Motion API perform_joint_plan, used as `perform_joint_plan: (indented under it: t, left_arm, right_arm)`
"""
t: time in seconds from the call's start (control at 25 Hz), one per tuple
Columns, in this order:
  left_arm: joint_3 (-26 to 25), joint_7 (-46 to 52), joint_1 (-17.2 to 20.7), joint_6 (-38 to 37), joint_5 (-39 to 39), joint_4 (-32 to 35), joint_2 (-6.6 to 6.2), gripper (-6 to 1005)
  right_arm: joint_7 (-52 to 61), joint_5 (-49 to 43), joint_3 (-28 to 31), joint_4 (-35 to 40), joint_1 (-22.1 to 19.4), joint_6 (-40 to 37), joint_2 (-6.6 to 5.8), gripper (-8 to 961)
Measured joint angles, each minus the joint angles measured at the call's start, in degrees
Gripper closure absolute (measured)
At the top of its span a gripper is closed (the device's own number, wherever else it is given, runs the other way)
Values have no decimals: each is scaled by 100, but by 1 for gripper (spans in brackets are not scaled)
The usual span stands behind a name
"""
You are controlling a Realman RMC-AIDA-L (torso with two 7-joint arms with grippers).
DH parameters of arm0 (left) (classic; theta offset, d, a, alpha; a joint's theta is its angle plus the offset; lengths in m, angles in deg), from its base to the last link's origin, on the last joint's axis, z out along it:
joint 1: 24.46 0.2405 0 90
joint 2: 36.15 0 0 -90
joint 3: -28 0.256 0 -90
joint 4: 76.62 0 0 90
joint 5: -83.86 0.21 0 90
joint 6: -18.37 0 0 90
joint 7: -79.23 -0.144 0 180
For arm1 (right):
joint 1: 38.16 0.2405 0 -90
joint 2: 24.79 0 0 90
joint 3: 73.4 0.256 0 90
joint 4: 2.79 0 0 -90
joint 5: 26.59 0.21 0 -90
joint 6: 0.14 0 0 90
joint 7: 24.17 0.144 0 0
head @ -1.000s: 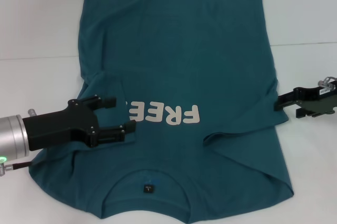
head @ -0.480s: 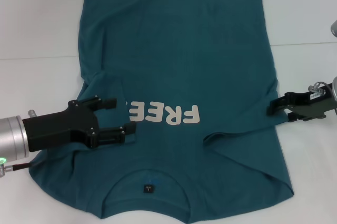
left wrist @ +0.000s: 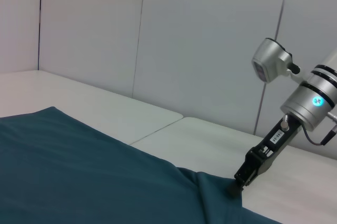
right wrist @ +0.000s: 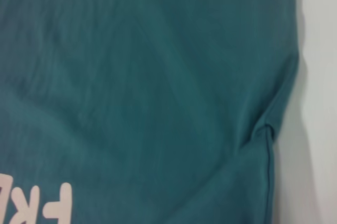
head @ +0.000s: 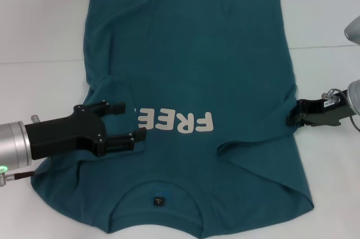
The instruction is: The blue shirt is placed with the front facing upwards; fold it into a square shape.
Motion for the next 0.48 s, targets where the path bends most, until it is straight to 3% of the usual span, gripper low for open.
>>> perform_joint_plan:
  t: [0.32,0.48]
  left_arm:
    - [0,12,-8,-8,0,0,0,114]
    - [0,8,-18,-2,0,0,0,113]
  right_arm:
    - [-4,85,4,298,17,-168,15,870]
    - [-3,91,-3,321,80,-150,34,905]
